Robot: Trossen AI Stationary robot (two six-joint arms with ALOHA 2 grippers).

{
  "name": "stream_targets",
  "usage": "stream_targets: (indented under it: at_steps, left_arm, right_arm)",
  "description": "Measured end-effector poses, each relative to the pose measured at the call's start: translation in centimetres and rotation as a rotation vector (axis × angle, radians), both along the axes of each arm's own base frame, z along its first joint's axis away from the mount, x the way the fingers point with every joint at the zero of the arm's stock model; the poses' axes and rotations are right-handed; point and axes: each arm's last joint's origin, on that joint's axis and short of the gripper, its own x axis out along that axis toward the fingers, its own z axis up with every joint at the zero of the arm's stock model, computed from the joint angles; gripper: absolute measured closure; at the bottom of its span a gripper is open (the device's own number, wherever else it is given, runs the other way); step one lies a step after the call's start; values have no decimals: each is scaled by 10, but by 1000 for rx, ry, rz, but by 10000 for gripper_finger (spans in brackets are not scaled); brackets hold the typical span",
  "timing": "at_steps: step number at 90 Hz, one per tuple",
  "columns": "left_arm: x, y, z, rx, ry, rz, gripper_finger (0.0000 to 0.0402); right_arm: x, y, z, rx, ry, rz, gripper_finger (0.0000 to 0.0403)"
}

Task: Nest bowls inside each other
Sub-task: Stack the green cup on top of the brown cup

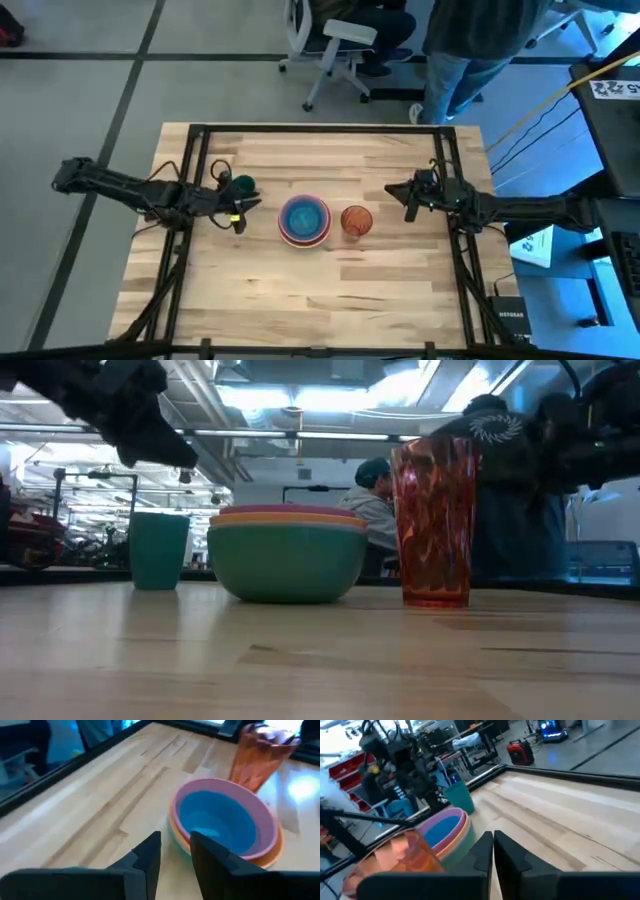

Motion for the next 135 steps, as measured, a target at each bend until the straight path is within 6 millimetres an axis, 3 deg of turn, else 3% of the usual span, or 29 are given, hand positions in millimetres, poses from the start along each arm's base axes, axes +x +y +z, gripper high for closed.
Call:
stream_targets:
  at_steps: [22,41,108,122,135]
  left_arm:
    - [-10,9,12,-173,134,53,314]
    - [-11,13,10,-186,172,56,314]
    - [16,34,-31,-99,573,119,315]
    - [21,34,-37,-106,608,103,356]
    - [28,33,-35,-152,531,63,397]
  right_arm:
    - [0,1,-3,0,33,17,402]
    - [0,1,-4,-19,44,24,402]
    - [0,1,-3,-41,43,40,402]
    - [0,1,-3,-44,43,40,402]
    - [0,1,-3,-44,43,40,402]
